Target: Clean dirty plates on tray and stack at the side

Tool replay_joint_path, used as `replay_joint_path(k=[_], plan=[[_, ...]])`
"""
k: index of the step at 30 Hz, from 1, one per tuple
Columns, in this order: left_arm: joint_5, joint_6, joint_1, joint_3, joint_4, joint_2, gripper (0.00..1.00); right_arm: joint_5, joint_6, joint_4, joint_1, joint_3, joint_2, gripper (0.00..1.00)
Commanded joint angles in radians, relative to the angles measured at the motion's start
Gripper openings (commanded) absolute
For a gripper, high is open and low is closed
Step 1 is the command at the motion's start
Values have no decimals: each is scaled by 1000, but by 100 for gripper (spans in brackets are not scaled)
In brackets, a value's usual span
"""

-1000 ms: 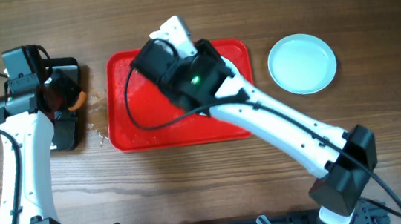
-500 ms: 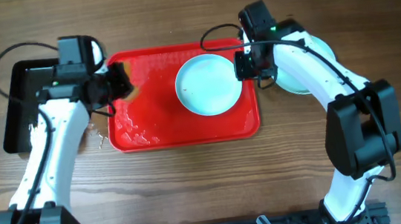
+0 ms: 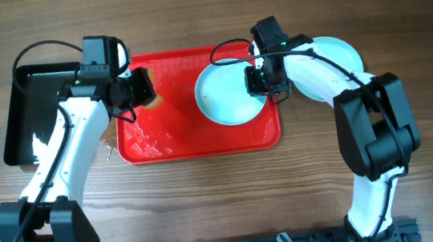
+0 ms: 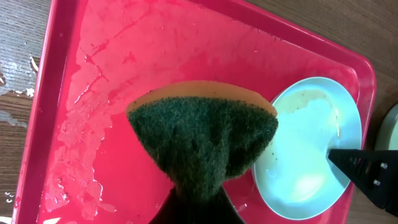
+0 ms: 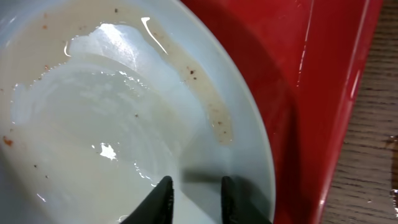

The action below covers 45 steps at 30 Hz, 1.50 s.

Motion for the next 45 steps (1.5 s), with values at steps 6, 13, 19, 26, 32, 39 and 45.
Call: replay_joint_path(k=[6,13,19,26,32,39,45], plan=[[16,16,-6,-3,5,10,4,79,0,-185,2,179,-102,57],[16,16,-6,-3,4,10,4,141,26,-176,2,85,-54,24],[16,16,-6,-3,-2,10,4,140,24,-164,2,76,-45,25],[16,16,-6,-3,-2,10,4,141,25,-152,2,76,30,24],[16,16,-6,-3,-2,10,4,79,25,-134,5,76,55,23],[16,16,-55,-3,22,15,4,-19,27,-82,48,77,112,4],[19,12,-153,-3,63,145,4,-28,110,-44,108,77,112,4]])
